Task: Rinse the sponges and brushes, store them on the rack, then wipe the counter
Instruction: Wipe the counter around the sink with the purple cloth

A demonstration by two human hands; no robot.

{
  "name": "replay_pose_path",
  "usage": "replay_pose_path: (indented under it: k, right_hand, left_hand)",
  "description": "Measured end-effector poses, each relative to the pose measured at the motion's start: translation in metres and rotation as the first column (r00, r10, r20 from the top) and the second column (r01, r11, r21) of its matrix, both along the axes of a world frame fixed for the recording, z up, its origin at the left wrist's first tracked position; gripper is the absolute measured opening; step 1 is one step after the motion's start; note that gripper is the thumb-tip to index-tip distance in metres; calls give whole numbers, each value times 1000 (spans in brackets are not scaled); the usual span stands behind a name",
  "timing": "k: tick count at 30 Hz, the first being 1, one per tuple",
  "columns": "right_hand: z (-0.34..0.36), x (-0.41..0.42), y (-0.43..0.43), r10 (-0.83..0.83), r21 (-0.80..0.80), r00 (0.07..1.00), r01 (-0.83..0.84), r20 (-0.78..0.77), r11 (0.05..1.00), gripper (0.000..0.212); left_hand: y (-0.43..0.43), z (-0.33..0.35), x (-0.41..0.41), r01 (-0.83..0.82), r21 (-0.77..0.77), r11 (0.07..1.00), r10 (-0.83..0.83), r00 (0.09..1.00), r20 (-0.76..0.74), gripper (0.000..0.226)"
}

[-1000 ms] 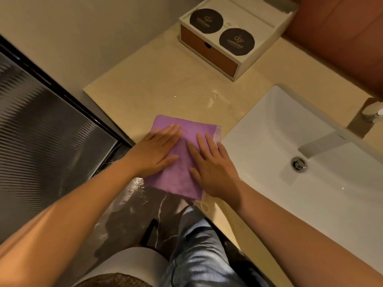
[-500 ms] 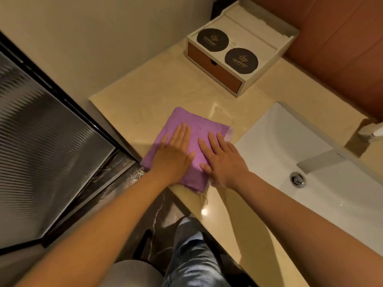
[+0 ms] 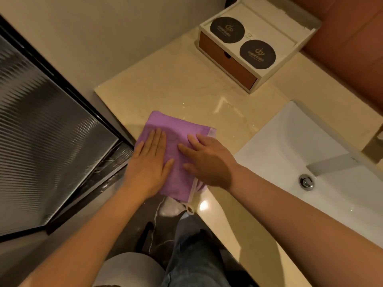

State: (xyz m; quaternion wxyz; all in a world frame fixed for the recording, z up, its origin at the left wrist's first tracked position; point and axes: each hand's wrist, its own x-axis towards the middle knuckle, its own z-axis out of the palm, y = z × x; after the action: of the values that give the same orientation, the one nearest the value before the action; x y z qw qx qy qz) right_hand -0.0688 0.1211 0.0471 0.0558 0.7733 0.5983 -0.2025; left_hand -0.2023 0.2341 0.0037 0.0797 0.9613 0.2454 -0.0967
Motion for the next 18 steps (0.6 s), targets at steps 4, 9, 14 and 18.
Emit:
replay_pose_path:
  k: [4,9,14,18]
  right_hand:
    - [7,10,39,73,47,995,-77,72,996,44]
    - [-6,15,76,179,11,982,-180,63,984,55]
    - [-14,16,118,140,1,989,-141,-46,990,63]
    - [-17,19,149,69,12,995,-68,-68,998,63]
  left_hand:
    - [37,6,-4,7,-24,1000,-8,999,-38,92]
    - [93,14,-11,57,-22,998,-59,995,-81,90]
    - [142,23,7,46,61,997,-33,978,-205,81]
    - [165,26,37,-62,43,997,70,972,-226,62]
